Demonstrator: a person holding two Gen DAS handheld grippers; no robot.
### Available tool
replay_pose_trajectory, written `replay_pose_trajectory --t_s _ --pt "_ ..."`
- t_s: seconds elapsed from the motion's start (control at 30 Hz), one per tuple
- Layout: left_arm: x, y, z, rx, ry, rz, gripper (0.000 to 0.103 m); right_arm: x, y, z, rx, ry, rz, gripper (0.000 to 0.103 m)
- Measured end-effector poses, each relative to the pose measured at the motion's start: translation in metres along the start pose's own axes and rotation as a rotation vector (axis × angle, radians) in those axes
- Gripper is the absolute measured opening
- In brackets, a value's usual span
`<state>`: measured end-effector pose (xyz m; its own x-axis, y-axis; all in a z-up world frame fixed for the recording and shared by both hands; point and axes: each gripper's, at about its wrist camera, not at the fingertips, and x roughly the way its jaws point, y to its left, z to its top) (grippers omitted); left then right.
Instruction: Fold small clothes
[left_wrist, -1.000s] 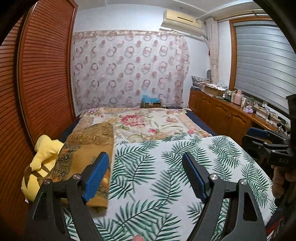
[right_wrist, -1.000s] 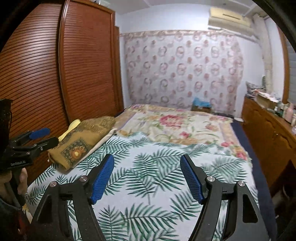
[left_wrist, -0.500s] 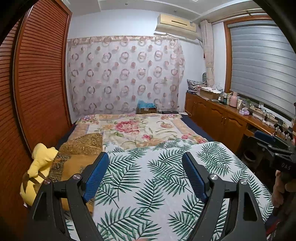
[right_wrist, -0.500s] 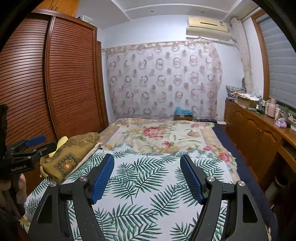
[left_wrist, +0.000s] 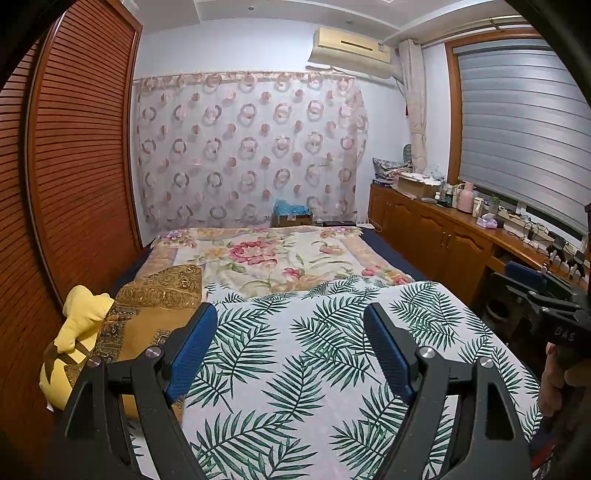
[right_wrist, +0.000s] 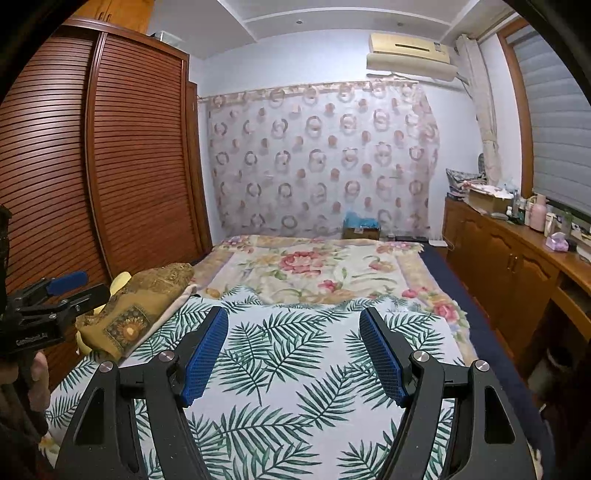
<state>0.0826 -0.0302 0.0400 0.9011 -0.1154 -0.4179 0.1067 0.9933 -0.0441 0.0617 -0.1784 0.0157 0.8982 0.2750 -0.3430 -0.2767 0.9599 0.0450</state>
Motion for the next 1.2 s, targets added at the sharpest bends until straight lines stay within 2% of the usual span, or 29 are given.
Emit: replay_pose_trajectory --t_s 1.2 --pt "-0.001 0.0 -0.003 0.003 -0.004 0.002 0.082 -0.013 -0.032 0.011 -0.006 0.009 0.022 0.075"
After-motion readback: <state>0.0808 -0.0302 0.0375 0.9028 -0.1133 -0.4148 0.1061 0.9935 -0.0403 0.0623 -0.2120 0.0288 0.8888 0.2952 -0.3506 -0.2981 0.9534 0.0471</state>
